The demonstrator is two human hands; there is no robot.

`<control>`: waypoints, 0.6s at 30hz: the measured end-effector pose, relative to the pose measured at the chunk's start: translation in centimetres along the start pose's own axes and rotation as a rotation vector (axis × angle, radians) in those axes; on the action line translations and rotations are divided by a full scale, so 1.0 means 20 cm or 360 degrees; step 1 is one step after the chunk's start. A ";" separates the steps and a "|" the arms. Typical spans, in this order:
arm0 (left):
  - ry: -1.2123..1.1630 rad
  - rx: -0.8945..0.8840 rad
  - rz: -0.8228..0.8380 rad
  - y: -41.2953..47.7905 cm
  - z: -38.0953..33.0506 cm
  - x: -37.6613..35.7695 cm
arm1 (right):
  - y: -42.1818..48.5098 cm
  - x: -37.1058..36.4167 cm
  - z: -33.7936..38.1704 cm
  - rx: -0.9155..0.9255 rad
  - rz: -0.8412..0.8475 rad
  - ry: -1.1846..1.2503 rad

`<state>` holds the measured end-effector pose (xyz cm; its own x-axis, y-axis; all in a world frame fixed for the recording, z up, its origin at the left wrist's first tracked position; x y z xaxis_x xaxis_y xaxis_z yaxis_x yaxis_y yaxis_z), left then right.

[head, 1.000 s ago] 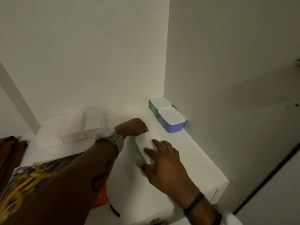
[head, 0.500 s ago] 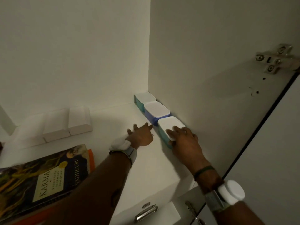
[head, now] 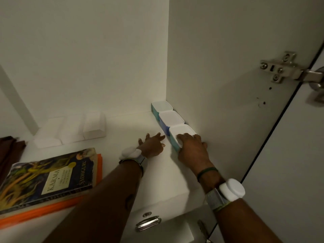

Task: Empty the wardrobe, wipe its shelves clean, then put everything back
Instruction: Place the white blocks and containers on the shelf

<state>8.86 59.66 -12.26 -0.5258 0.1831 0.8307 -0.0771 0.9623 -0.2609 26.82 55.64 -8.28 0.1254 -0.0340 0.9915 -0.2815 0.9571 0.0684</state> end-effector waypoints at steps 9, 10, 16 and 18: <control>0.0121 0.0052 -0.0137 -0.28 -0.03 -0.17 | -0.26 -0.09 -0.02 0.0095 -0.0155 -0.0004; 0.0109 0.0054 -0.0151 -0.33 -0.04 -0.20 | -0.34 -0.14 -0.02 0.0092 -0.0144 0.0055; 0.0149 -0.0044 -0.0336 -0.73 -0.02 -0.45 | -0.79 -0.39 -0.08 0.0162 -0.0114 0.0174; 0.0167 -0.0112 -0.0474 -0.88 -0.01 -0.52 | -0.93 -0.44 -0.12 0.0182 -0.0090 0.0162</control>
<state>15.81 40.88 -16.25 -0.3986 -0.0923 0.9125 -0.1538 0.9876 0.0327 33.32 38.78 -18.47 0.2384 -0.0520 0.9698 -0.3767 0.9154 0.1417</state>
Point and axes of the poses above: each hand's wrist, its own y-axis towards the middle knuckle, its own x-axis out of the back of the hand, z = x × y, the point moved 1 cm from there along y, towards the middle knuckle, and after that the axes turned 10 degrees about -y, right-handed, at the moved point
